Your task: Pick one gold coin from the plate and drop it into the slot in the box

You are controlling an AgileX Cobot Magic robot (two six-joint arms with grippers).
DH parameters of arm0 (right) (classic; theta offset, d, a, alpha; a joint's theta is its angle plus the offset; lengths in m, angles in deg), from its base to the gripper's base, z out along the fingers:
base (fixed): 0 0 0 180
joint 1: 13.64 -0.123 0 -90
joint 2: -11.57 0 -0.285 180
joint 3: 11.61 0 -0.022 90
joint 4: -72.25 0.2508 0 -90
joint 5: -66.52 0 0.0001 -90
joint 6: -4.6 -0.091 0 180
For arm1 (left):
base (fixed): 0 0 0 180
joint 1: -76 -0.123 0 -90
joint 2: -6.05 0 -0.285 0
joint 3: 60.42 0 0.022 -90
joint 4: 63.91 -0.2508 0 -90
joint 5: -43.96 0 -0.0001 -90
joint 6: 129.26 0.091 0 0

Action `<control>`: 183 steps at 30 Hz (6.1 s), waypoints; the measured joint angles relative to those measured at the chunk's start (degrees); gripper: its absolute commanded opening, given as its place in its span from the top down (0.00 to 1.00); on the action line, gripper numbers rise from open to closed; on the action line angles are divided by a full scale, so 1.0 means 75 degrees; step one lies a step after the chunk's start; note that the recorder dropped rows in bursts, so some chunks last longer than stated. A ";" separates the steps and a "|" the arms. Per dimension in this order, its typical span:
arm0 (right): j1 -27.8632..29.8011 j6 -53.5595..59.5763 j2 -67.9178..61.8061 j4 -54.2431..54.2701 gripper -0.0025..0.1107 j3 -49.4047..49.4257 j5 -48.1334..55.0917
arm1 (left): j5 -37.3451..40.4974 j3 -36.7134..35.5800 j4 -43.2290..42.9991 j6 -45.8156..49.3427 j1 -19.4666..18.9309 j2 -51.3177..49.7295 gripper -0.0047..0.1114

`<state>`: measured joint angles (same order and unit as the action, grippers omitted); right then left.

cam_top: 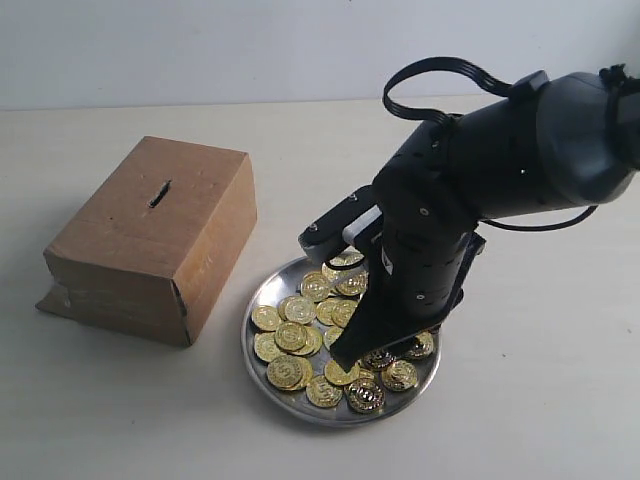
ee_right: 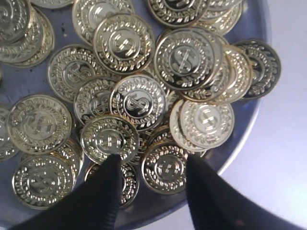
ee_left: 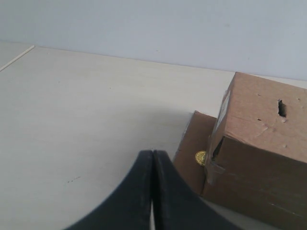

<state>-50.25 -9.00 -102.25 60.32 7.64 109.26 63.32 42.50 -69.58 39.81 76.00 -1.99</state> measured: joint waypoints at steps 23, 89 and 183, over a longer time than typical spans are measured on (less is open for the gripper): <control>0.0000 -0.0069 -0.0478 -0.0206 0.52 0.0000 -0.0093 | 0.0000 0.0000 0.0000 0.0000 0.0000 0.0000 0.96; 0.0000 -0.2542 -0.0184 0.0146 0.52 0.0000 -0.1024 | 0.0000 0.0000 0.0000 0.0000 0.0000 0.0000 0.96; 0.0000 -0.3616 -0.0246 -0.0064 0.76 -0.0019 -0.1062 | 0.0000 0.0000 0.0000 0.0000 0.0000 0.0000 0.96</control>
<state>-50.25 -36.12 -104.10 59.84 7.50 101.30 63.32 42.50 -69.58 39.81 76.00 -1.99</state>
